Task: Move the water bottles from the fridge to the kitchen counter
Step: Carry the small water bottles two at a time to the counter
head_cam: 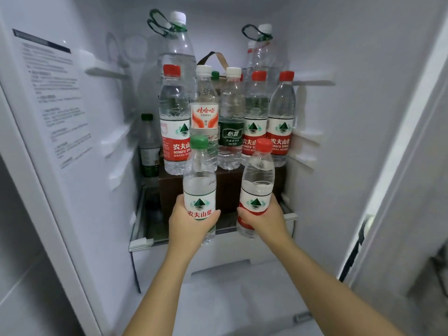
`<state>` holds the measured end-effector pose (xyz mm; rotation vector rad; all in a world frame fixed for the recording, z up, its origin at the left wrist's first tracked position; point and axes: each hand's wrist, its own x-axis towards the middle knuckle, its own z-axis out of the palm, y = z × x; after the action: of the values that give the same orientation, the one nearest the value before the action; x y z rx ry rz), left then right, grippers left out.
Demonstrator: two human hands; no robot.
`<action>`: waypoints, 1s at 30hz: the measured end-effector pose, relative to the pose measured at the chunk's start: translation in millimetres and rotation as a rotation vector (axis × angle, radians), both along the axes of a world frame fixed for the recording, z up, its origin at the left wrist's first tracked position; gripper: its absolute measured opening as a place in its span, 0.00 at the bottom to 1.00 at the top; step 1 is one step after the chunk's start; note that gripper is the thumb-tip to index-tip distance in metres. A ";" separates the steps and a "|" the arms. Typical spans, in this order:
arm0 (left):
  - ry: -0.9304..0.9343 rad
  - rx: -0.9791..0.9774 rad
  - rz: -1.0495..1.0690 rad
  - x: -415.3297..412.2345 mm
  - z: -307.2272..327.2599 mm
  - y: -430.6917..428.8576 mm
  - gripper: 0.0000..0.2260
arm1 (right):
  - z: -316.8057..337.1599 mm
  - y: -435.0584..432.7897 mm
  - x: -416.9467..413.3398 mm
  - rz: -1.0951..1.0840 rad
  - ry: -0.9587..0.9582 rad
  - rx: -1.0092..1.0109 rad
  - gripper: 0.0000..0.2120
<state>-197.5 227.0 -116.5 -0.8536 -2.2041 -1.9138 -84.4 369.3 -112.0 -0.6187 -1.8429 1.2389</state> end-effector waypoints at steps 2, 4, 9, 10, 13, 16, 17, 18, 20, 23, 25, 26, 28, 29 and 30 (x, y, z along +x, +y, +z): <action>-0.008 0.009 0.015 16.3 -2.4 -5.2 0.25 | 1.2 -13.6 19.0 -0.008 -0.004 0.007 0.28; -0.017 0.026 0.006 35.6 -4.6 -12.8 0.26 | 1.9 -28.5 42.5 0.000 0.008 -0.011 0.27; 0.006 0.072 -0.089 101.1 -2.1 -36.8 0.28 | 6.8 -60.6 120.3 0.072 0.007 0.002 0.26; 0.023 0.078 -0.112 117.1 -1.1 -42.3 0.29 | 7.9 -66.3 137.8 0.084 0.003 0.000 0.27; 0.055 0.095 -0.215 171.4 2.7 -56.0 0.30 | 8.2 -83.3 196.1 0.088 0.059 -0.052 0.29; 0.036 0.136 -0.332 233.6 6.9 -67.4 0.26 | 6.1 -100.4 261.6 0.077 0.130 -0.080 0.28; 0.022 0.153 -0.371 255.1 7.0 -70.5 0.25 | 4.4 -105.1 284.8 0.063 0.149 -0.081 0.26; 0.009 0.169 -0.410 277.4 6.6 -73.1 0.24 | 3.1 -109.8 308.3 0.046 0.166 -0.086 0.25; -0.003 0.185 -0.482 322.0 3.2 -76.4 0.23 | 1.1 -118.8 356.5 0.004 0.194 -0.101 0.23; -0.032 0.187 -0.593 388.4 -3.8 -76.8 0.19 | -1.6 -130.6 428.9 -0.103 0.232 -0.101 0.22; -0.052 0.184 -0.676 432.0 -8.7 -75.6 0.20 | -3.7 -139.3 476.0 -0.179 0.248 -0.115 0.23; -0.065 0.182 -0.720 453.3 -10.5 -74.7 0.21 | -4.9 -143.8 498.7 -0.218 0.252 -0.123 0.24; -0.090 0.176 -0.808 494.9 -11.7 -72.1 0.23 | -6.8 -152.5 541.0 -0.303 0.253 -0.135 0.29; -0.094 0.171 -0.849 515.4 -10.9 -70.1 0.23 | -6.7 -156.7 560.5 -0.346 0.255 -0.143 0.34; -0.098 0.168 -0.886 534.9 -10.0 -67.6 0.23 | -6.1 -160.3 579.1 -0.389 0.253 -0.151 0.39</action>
<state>337.3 159.3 -126.5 -1.9647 -1.7943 -2.4504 494.7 209.1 -118.1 -0.8183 -1.3520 1.1393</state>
